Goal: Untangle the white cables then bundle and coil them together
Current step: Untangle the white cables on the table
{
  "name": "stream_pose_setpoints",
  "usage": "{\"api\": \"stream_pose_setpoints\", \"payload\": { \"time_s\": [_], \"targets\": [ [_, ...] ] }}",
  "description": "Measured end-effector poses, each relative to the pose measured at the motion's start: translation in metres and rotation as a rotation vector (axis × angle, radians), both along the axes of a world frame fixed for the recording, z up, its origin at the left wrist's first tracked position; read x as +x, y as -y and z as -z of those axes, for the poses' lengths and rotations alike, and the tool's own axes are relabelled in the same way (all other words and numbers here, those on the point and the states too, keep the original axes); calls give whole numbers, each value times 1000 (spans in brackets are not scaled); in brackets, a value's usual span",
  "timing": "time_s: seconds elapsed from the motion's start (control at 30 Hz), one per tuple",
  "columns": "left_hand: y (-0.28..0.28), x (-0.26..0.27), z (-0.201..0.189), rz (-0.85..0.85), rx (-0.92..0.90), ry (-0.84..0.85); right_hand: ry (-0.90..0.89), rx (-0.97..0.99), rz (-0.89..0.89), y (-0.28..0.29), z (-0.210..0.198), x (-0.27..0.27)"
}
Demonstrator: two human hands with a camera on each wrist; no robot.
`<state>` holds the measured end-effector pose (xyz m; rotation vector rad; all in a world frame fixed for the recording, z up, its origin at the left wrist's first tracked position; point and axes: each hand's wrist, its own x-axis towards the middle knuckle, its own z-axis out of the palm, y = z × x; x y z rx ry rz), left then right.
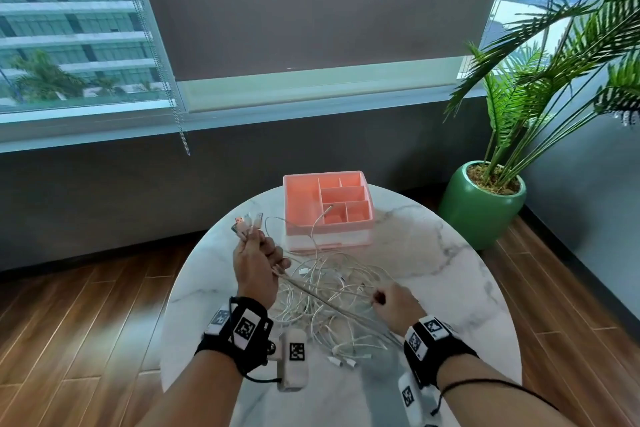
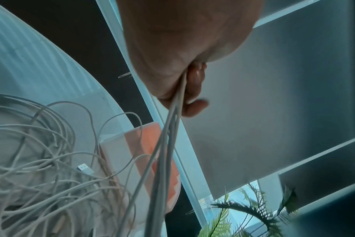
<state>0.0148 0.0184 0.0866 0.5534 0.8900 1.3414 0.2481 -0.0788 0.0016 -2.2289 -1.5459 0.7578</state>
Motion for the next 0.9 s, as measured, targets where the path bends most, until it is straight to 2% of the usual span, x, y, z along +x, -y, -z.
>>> {"api": "stream_pose_setpoints", "payload": {
  "time_s": [0.07, 0.17, 0.2, 0.3, 0.37, 0.53, 0.63, 0.73, 0.9],
  "targets": [
    [-5, -8, -4, -1, 20, 10, 68, -54, 80, 5, 13, 16],
    [-6, -13, -6, 32, 52, -57, 69, 32, 168, -1, 6, 28],
    [-3, -12, -6, 52, 61, -91, -3, 76, 195, -5, -5, 29],
    [7, -1, -2, 130, 97, -239, -401, 226, 218, -21, -52, 25],
    [14, 7, 1, 183, 142, -327, -601, 333, 206, -30, -88, 18],
    [27, 27, 0, 280, 227, -436, -963, 445, 25, -41, -158, -11],
    [31, 35, -6, 304, 234, -353, -924, 418, -47, -39, -166, -33],
    [32, 38, -9, 303, 193, -320, -855, 367, -75, -35, -154, -49],
    [31, 37, -5, 283, 108, -231, -927, 344, 57, -31, -125, -58]
  ]
}}
